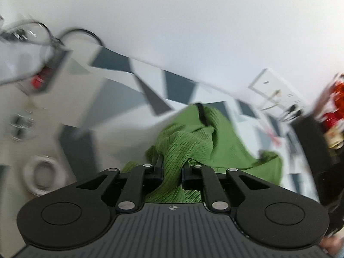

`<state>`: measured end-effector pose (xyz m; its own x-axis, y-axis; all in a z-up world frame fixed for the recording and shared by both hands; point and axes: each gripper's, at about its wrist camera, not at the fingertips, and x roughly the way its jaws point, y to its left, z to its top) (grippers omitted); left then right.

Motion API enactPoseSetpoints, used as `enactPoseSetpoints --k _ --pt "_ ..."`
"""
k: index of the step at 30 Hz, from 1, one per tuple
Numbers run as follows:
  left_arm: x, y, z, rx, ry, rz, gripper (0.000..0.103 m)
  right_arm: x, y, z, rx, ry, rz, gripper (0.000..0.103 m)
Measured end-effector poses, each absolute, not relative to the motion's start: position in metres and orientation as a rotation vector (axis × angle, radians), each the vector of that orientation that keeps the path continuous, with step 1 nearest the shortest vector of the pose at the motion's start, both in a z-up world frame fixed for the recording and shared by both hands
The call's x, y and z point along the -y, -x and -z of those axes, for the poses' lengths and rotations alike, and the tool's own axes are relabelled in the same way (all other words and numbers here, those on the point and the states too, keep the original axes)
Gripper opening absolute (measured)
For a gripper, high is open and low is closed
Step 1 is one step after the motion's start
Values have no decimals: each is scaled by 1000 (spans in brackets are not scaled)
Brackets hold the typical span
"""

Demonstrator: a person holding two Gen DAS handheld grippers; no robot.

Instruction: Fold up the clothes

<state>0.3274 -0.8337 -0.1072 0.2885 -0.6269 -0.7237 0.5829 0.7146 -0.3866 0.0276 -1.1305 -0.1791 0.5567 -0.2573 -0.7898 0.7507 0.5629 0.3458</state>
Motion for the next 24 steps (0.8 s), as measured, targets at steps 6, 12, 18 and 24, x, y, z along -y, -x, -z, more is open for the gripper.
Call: enactPoseSetpoints --k 6,12,18,24 --pt "787 -316 114 -1054 50 667 14 1111 -89 188 -809 -649 603 7" --pt "746 -300 110 -1063 135 598 14 1095 -170 189 -842 -550 510 7" --pt "721 -293 102 -1081 151 566 14 1098 -196 180 -812 -562 439 15" --pt "734 -293 96 -1075 165 617 14 1135 -139 165 -745 -692 507 29"
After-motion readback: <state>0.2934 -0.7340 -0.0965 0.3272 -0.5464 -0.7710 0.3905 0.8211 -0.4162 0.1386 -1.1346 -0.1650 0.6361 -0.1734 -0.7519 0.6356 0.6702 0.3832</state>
